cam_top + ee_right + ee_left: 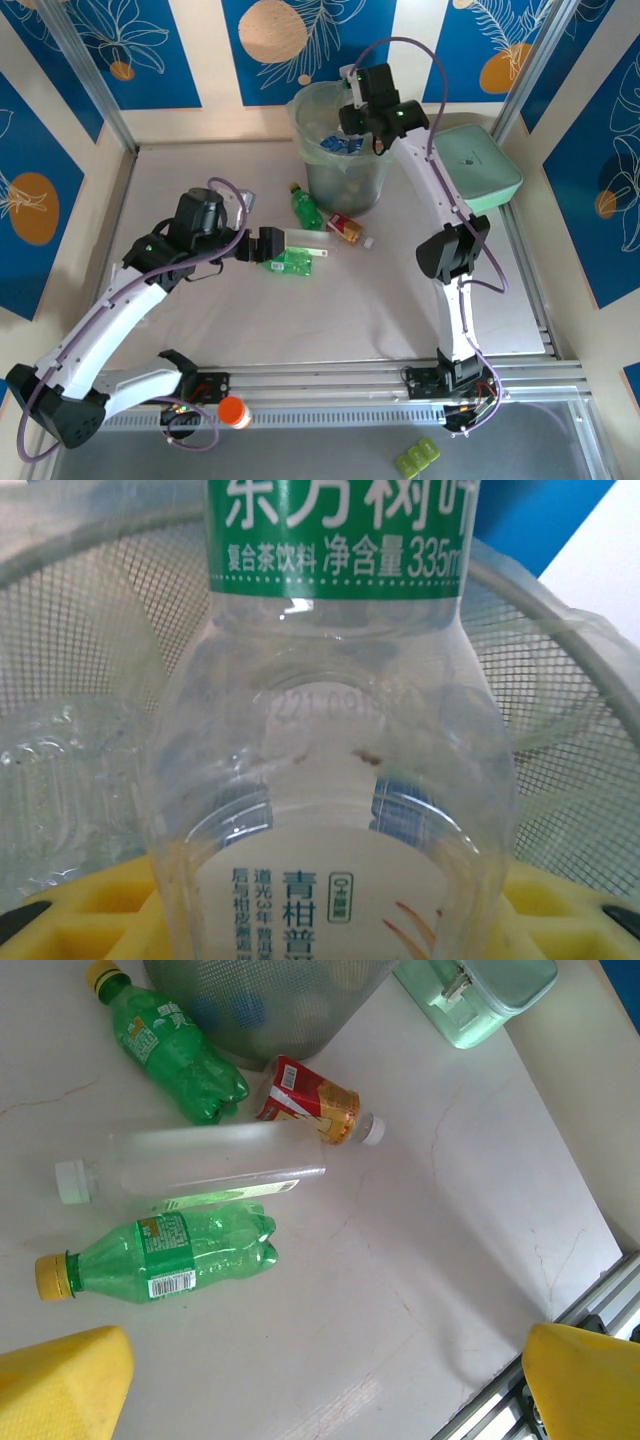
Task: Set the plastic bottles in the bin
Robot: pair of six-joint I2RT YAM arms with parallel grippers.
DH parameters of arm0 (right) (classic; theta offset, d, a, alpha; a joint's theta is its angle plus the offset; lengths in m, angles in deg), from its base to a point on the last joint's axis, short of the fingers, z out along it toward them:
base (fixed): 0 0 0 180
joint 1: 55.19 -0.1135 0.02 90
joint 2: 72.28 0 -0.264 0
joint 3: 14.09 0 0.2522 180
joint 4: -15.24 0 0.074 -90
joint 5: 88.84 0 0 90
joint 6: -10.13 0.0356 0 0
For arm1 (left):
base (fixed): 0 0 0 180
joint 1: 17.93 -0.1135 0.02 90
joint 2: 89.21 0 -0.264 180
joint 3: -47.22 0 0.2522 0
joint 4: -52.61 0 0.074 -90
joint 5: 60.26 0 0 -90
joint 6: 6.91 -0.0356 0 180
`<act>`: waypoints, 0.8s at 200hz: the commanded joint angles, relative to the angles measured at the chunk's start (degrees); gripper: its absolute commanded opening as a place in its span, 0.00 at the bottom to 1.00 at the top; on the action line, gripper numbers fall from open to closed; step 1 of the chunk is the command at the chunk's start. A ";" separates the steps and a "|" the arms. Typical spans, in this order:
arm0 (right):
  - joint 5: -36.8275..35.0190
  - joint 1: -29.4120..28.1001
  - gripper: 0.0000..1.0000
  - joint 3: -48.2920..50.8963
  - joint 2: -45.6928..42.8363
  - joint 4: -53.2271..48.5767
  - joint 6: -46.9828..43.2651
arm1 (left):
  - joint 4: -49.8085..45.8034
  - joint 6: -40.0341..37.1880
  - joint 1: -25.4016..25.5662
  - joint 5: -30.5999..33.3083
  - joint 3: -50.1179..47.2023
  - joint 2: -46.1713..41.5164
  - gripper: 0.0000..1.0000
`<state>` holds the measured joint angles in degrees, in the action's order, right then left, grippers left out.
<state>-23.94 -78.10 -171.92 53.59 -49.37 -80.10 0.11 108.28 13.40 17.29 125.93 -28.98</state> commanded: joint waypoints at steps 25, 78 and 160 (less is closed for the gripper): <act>-8.83 -0.72 0.43 0.28 1.90 0.46 -4.70 | 1.57 0.45 -0.66 -0.21 -1.29 0.00 0.99; -10.37 -0.41 0.50 2.04 2.96 0.69 -5.76 | 1.65 0.82 -0.75 0.05 -2.11 -0.55 0.99; -7.88 -0.10 0.62 2.41 4.04 -0.04 -4.45 | 1.14 1.35 -0.76 0.93 -2.81 -2.11 0.99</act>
<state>-31.62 -78.85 -170.72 55.40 -46.05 -84.58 0.72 109.18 13.34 17.45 123.67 -29.62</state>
